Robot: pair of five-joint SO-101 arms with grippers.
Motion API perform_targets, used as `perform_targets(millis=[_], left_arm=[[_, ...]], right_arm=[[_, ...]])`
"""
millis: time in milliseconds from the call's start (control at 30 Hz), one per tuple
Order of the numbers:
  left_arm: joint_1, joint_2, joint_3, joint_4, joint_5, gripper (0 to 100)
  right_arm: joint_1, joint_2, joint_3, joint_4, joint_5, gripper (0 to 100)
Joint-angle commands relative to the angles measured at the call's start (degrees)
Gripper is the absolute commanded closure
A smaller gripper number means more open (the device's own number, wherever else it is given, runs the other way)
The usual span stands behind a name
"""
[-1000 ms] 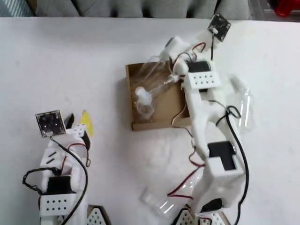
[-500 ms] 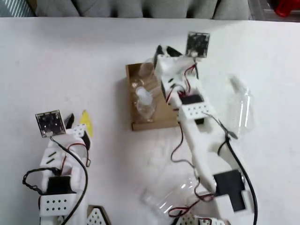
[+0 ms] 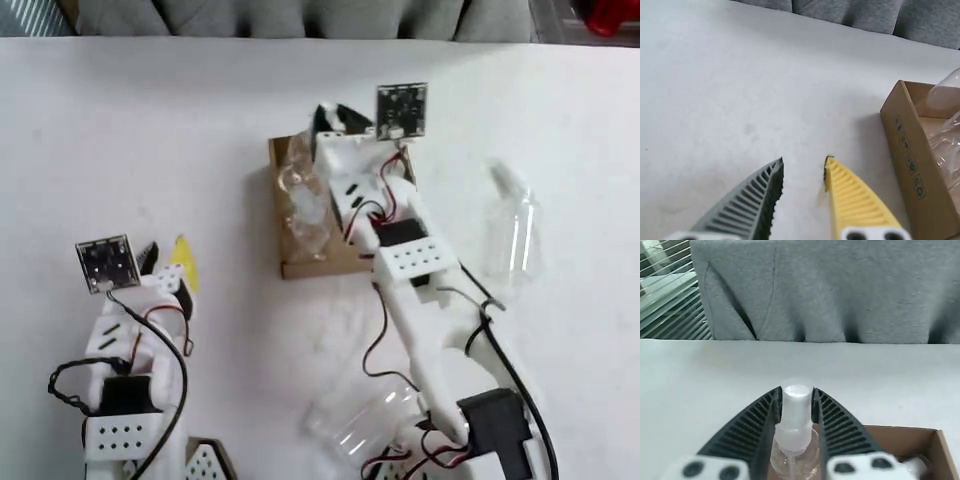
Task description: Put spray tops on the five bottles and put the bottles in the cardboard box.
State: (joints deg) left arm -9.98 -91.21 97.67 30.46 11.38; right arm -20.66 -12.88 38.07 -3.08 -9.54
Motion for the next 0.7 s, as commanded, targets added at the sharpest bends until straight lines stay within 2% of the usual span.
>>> perform_targets(millis=[0,200,333,400,667], left_arm=[[-0.48,0.66,-0.35,-1.76,0.35,86],[-0.48,0.66,-0.35,-1.76,0.35,86],[-0.48,0.66,-0.35,-1.76,0.35,86],[-0.48,0.66,-0.35,-1.76,0.35,86],[-0.48,0.66,-0.35,-1.76,0.35,86]], right_arm=[[-3.91,-2.59,-0.53,-1.27,0.62,98.2],[-4.53,-2.51,-0.62,-1.45,0.79,97.8],[-5.32,-1.54,-0.62,-1.54,9.32,97.8],[-5.67,0.57,-1.05,-3.12,11.08,97.8],[-5.49,7.08,-3.78,-5.58,11.08,97.6]])
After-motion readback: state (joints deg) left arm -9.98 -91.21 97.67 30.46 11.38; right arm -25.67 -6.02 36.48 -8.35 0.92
